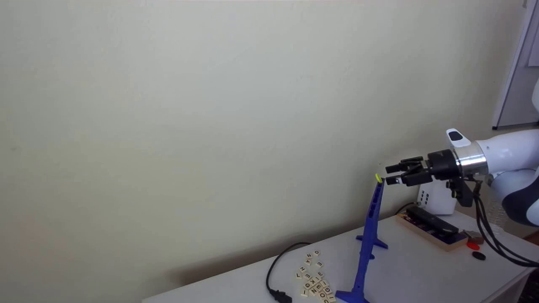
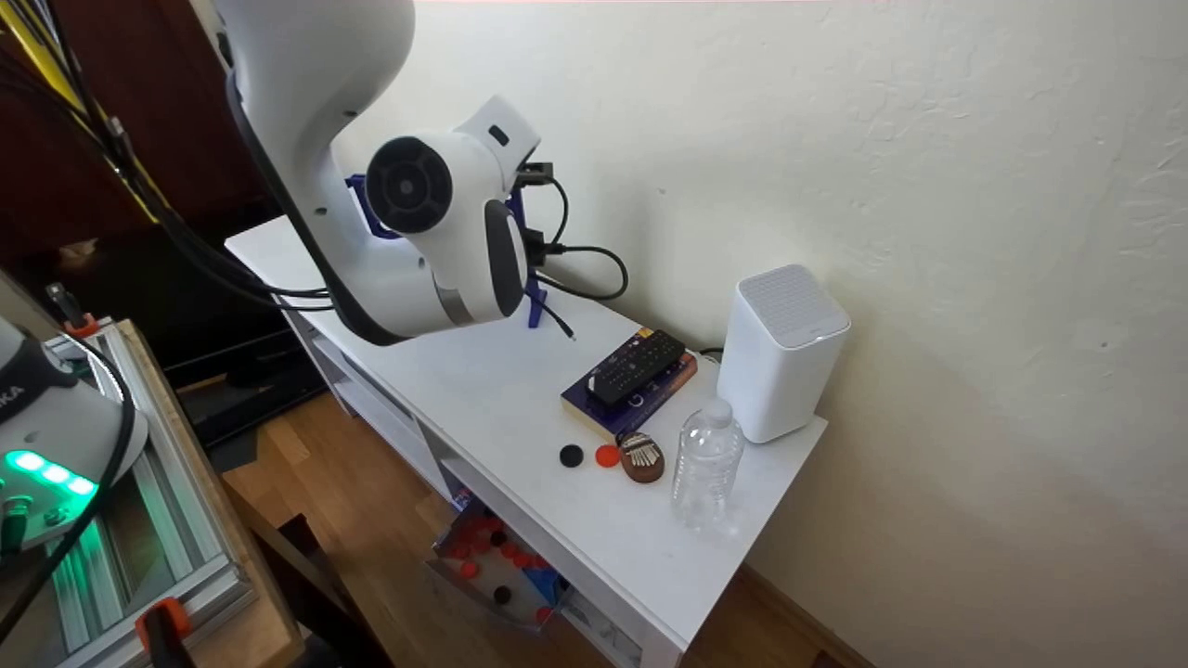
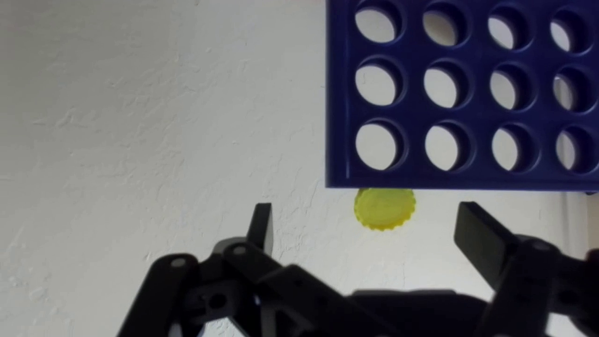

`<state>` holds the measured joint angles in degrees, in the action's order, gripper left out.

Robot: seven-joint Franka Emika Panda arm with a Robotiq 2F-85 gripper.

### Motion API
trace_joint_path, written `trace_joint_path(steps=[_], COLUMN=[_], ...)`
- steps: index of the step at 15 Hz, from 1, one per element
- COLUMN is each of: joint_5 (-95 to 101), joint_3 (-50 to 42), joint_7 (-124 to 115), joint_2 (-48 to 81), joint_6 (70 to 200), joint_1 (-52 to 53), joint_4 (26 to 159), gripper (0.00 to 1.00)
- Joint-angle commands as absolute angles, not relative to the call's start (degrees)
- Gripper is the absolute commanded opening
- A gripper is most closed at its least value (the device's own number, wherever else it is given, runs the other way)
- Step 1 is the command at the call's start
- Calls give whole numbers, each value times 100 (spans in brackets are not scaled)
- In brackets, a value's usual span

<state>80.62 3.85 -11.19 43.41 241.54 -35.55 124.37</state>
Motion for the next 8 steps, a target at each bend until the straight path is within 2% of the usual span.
trace_joint_path(steps=[1, 5, 8], joint_5=[7979, 8010, 7919], joint_3=[534, 700, 490], joint_7=[-864, -769, -890], joint_2=[4188, 4050, 3829], joint_6=[24248, 24226, 24223], joint_1=[-3760, -3952, -3804], joint_4=[12664, 12780, 12984], gripper=[100, 100, 100])
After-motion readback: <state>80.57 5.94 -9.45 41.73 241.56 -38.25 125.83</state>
